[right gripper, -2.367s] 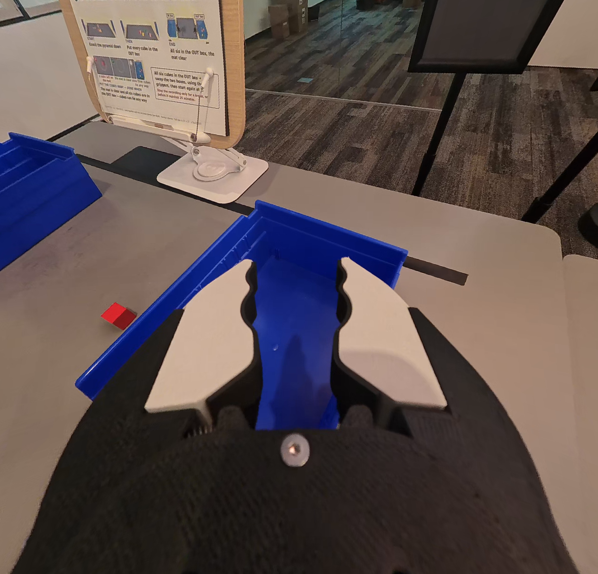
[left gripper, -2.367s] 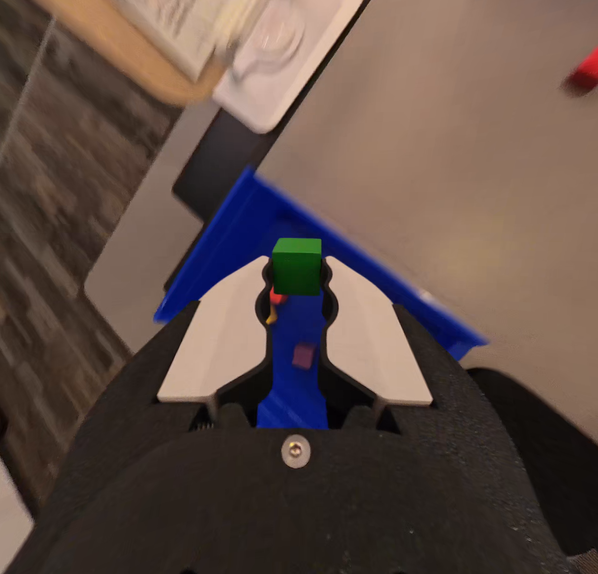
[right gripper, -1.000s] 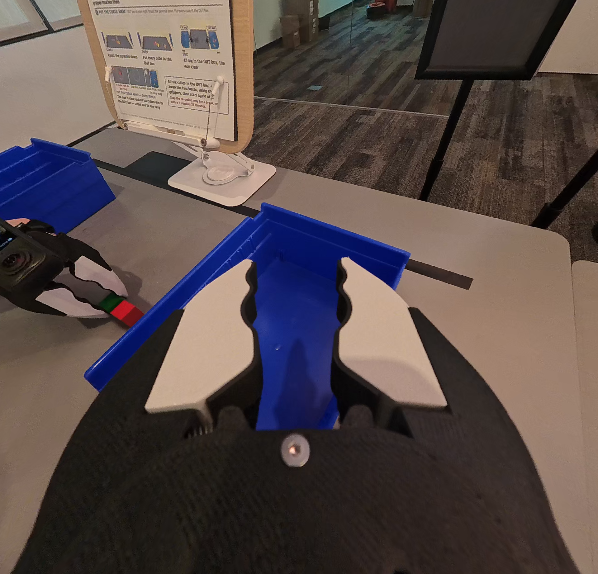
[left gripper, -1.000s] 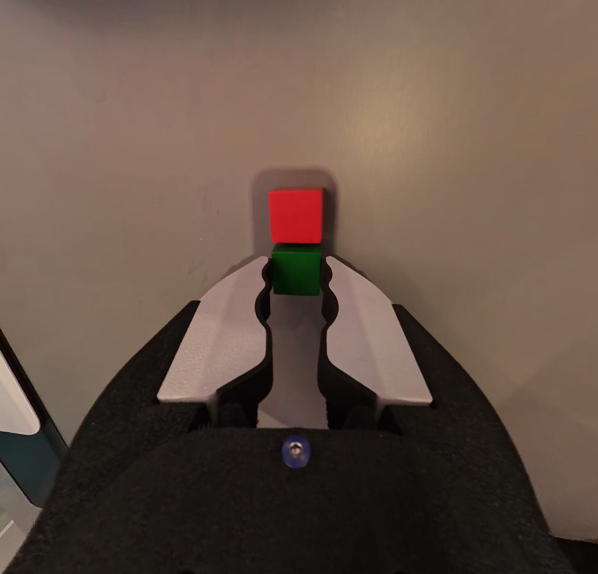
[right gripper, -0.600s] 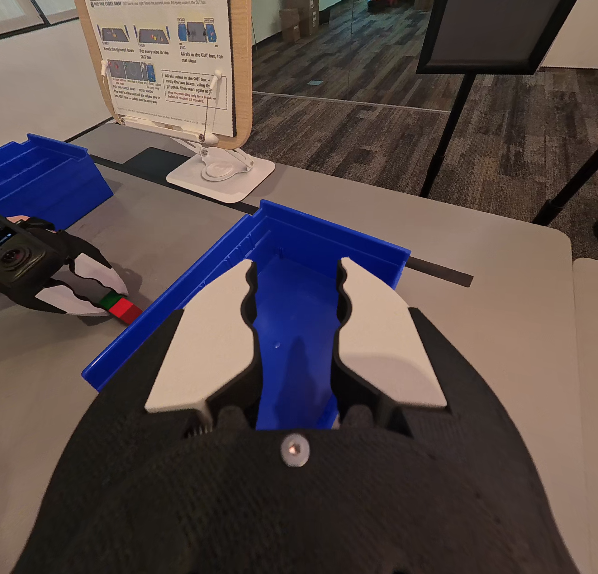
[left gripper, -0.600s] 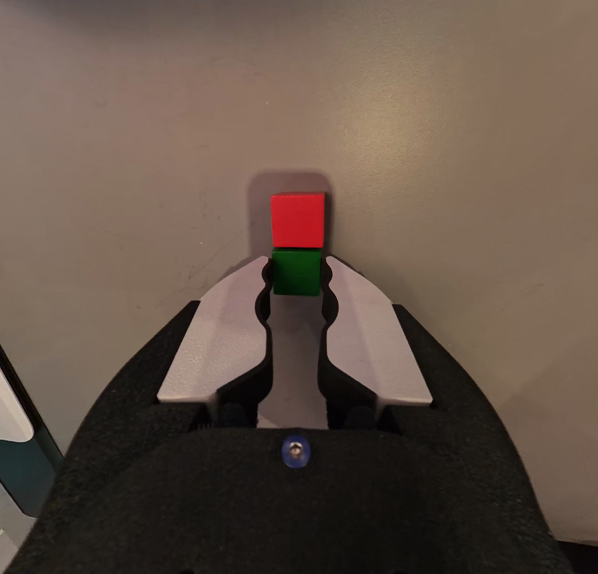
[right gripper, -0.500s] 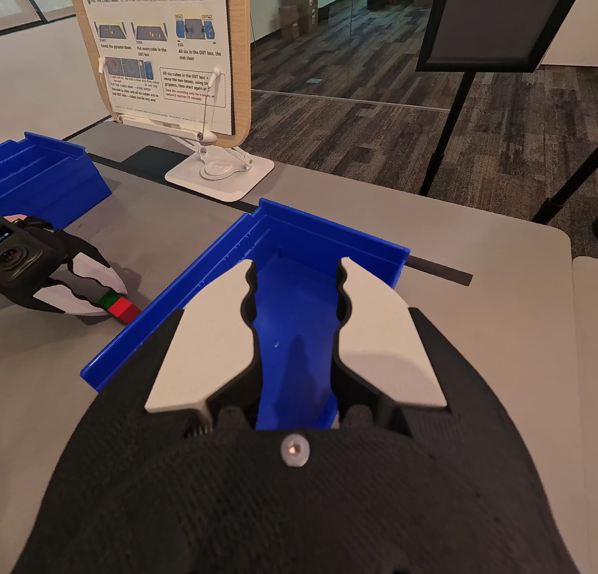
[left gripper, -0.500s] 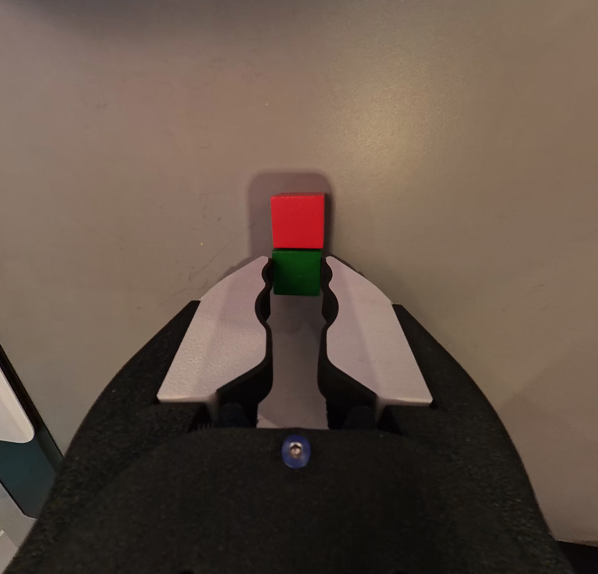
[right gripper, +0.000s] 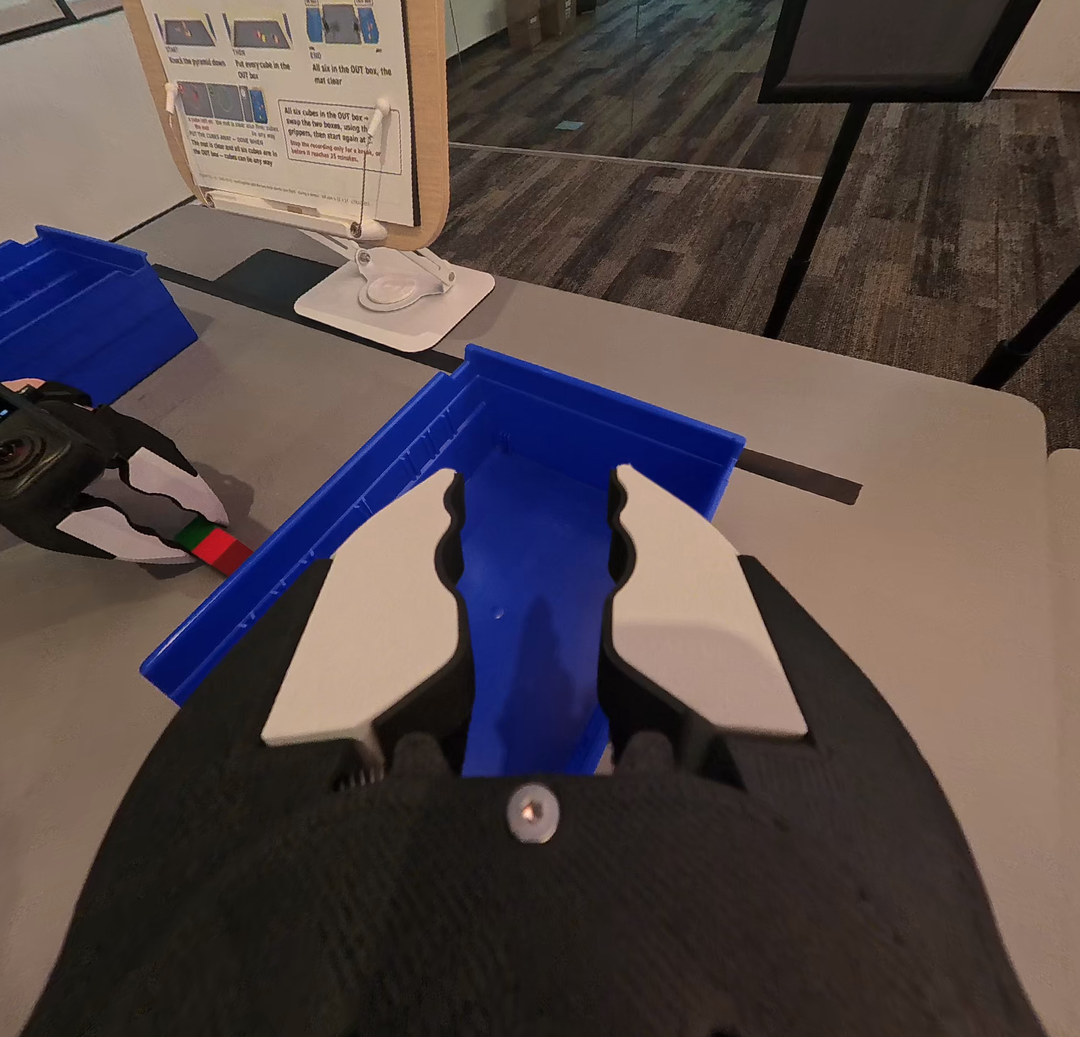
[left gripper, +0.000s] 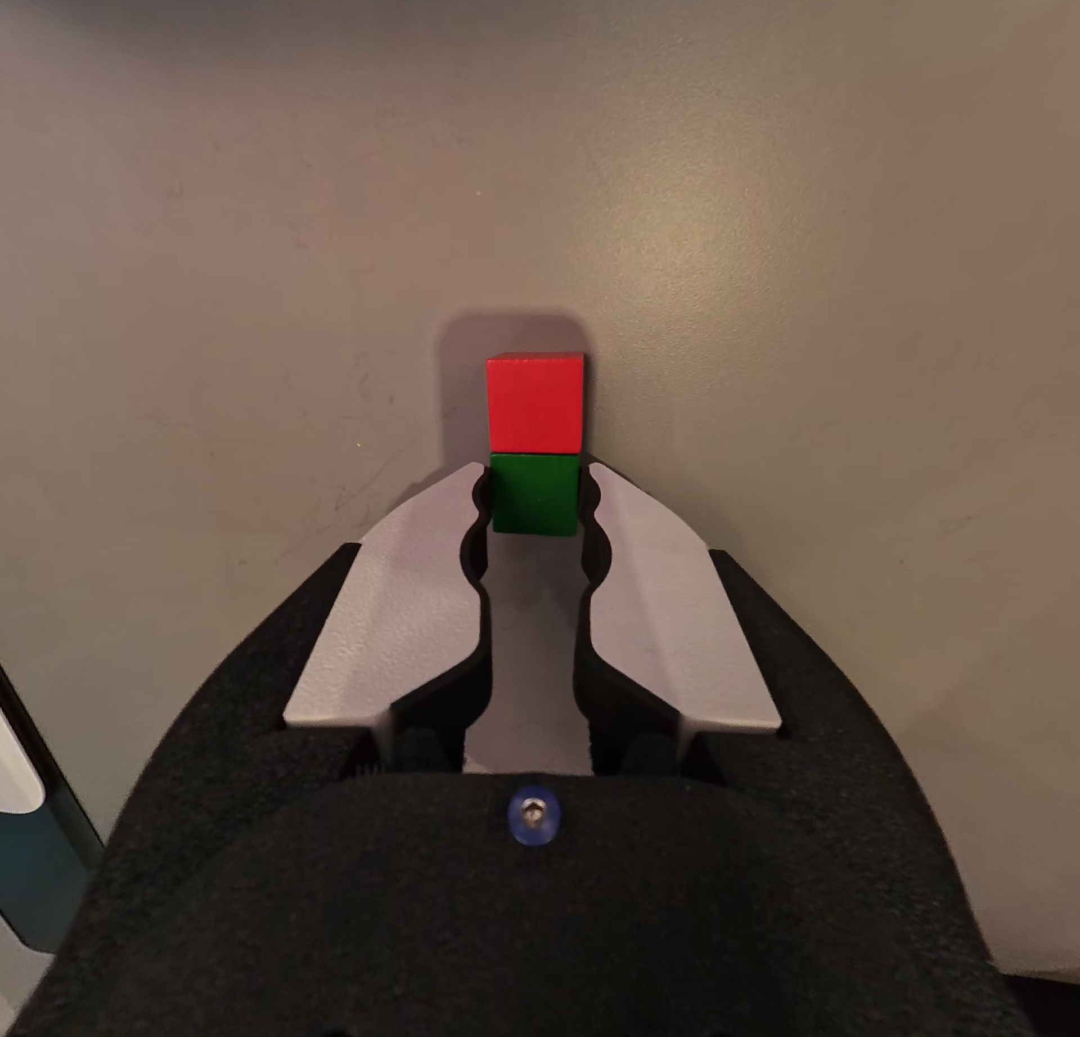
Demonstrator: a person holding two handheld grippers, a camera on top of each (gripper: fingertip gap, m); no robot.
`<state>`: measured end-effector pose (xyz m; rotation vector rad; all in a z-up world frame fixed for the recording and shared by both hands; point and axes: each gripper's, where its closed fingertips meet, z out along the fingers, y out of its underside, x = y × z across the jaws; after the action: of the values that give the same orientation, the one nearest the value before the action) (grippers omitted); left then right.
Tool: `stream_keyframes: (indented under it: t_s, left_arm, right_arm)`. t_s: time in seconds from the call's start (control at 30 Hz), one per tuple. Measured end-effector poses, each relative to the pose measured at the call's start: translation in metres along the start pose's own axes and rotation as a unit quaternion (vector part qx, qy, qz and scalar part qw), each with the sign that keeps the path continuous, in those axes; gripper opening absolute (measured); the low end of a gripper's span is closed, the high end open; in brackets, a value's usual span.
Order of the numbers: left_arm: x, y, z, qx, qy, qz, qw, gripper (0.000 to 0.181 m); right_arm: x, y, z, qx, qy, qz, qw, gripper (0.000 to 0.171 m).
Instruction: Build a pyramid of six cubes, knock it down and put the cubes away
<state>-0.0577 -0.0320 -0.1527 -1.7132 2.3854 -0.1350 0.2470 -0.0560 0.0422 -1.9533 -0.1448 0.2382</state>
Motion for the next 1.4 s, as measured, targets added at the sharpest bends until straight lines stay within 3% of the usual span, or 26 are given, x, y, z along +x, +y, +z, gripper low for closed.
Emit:
stream_keyframes:
  t_s: [0.3,0.67,1.4]
  left_arm:
    - [0.003,-0.004,0.001,0.016,0.010,-0.023,1.000,0.043]
    - [0.001,0.011,-0.010,0.005,-0.006,-0.021,1.000,0.031]
    - [0.001,0.010,-0.005,0.000,-0.011,-0.021,1.000,0.028]
  right_arm:
    - [0.000,0.001,0.000,0.000,-0.006,0.005,1.000,0.050]
    - [0.002,0.002,-0.003,0.004,-0.005,0.007,1.000,0.050]
    - [0.004,0.007,-0.001,-0.008,-0.005,0.007,1.000,0.050]
